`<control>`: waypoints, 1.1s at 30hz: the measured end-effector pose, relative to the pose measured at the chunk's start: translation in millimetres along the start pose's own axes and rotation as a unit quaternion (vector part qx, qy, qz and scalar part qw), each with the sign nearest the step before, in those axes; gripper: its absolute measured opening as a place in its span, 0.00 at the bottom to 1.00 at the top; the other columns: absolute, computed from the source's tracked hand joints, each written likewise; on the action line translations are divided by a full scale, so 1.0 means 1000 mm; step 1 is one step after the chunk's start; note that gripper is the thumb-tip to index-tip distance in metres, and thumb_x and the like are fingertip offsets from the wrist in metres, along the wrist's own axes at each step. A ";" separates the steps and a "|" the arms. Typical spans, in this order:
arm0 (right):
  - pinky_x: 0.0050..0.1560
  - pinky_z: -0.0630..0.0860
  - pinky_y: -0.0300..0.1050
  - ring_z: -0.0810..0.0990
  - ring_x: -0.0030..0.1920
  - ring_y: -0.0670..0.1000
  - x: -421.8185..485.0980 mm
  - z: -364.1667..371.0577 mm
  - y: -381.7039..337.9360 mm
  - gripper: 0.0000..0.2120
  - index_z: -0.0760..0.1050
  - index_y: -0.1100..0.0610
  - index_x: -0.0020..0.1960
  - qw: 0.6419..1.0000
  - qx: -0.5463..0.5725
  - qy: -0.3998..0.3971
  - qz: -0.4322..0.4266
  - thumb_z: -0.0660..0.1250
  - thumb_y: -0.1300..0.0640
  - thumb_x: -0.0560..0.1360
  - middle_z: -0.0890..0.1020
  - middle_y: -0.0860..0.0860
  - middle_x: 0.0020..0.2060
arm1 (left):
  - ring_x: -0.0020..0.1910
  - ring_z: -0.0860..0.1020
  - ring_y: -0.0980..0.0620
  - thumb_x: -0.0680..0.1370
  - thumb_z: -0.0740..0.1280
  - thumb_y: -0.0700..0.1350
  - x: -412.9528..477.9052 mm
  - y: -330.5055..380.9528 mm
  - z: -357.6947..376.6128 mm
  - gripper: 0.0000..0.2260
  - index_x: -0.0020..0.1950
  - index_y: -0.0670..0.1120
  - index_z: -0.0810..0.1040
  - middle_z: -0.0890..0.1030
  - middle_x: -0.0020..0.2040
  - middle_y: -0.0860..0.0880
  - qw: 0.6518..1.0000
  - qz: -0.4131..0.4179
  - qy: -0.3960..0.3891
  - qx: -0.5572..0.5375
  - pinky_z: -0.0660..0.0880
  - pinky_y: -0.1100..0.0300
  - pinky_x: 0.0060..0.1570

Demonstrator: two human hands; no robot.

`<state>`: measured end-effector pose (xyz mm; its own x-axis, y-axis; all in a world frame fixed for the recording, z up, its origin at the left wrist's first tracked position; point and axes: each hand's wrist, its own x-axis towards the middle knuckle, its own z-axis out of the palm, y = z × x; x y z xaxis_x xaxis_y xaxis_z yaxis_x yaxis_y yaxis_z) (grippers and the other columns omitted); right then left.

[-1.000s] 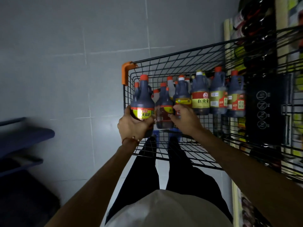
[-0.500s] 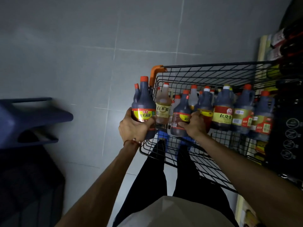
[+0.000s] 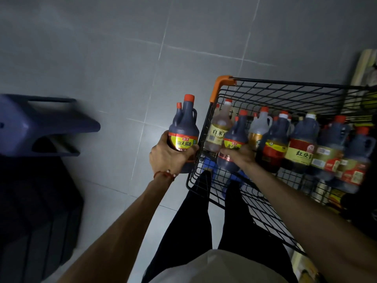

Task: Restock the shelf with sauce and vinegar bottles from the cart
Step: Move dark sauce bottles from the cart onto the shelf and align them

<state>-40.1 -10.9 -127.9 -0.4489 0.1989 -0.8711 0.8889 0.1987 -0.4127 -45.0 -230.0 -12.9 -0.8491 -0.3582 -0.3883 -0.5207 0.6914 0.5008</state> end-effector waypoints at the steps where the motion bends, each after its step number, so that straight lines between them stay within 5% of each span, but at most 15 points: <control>1: 0.56 0.76 0.46 0.81 0.53 0.54 0.002 0.003 0.000 0.28 0.78 0.56 0.64 1.000 -0.004 -0.003 -0.001 0.83 0.58 0.67 0.82 0.51 0.55 | 0.49 0.81 0.49 0.65 0.76 0.67 0.003 -0.002 0.001 0.39 0.69 0.47 0.76 0.84 0.57 0.47 1.000 0.000 0.000 0.004 0.77 0.56 0.54; 6: 0.58 0.81 0.52 0.84 0.54 0.56 -0.004 0.010 0.002 0.44 0.78 0.57 0.65 0.999 0.008 0.025 0.026 0.85 0.44 0.53 0.85 0.52 0.57 | 0.50 0.82 0.47 0.67 0.79 0.62 0.012 -0.007 0.002 0.35 0.68 0.47 0.76 0.84 0.56 0.47 1.000 0.007 -0.010 0.005 0.80 0.53 0.55; 9: 0.59 0.79 0.50 0.83 0.56 0.56 -0.011 0.008 0.008 0.36 0.76 0.57 0.67 0.999 0.029 0.027 0.025 0.85 0.56 0.63 0.83 0.52 0.58 | 0.50 0.82 0.47 0.66 0.78 0.66 0.014 -0.008 0.001 0.37 0.69 0.48 0.76 0.84 0.57 0.47 1.000 0.015 -0.024 0.000 0.80 0.52 0.56; 15: 0.64 0.79 0.55 0.83 0.59 0.55 -0.047 -0.004 0.011 0.40 0.75 0.56 0.69 0.992 0.106 0.060 -0.035 0.86 0.62 0.61 0.84 0.52 0.60 | 0.51 0.83 0.46 0.61 0.69 0.75 0.008 -0.001 -0.008 0.45 0.69 0.47 0.75 0.84 0.57 0.47 0.998 0.051 -0.047 -0.011 0.81 0.50 0.57; 20: 0.55 0.78 0.45 0.83 0.49 0.44 -0.098 -0.020 0.006 0.28 0.78 0.47 0.56 0.971 0.186 0.096 -0.119 0.83 0.68 0.64 0.84 0.44 0.50 | 0.47 0.80 0.51 0.63 0.74 0.70 -0.006 0.008 -0.021 0.40 0.68 0.48 0.76 0.84 0.54 0.50 0.994 0.089 -0.051 -0.036 0.82 0.49 0.55; 24: 0.62 0.80 0.53 0.85 0.56 0.51 -0.137 -0.032 0.014 0.34 0.78 0.54 0.66 0.951 0.243 0.122 -0.148 0.85 0.64 0.63 0.86 0.49 0.57 | 0.50 0.83 0.48 0.63 0.75 0.68 -0.020 0.019 -0.030 0.40 0.69 0.48 0.75 0.84 0.56 0.49 0.988 0.125 -0.071 -0.053 0.82 0.46 0.55; 33: 0.63 0.81 0.60 0.86 0.58 0.53 -0.223 -0.055 0.071 0.36 0.78 0.56 0.67 0.915 0.310 0.171 -0.196 0.86 0.58 0.61 0.87 0.51 0.57 | 0.49 0.82 0.52 0.62 0.77 0.64 -0.076 0.045 -0.033 0.39 0.68 0.48 0.75 0.82 0.53 0.54 0.943 0.263 -0.169 -0.111 0.82 0.56 0.53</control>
<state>118.1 11.6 51.5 -0.6526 0.5377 -0.5338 0.4872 -0.2419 -0.8391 -6.5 -192.7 64.8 -0.9379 0.2437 -0.2469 -0.0738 0.5552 0.8284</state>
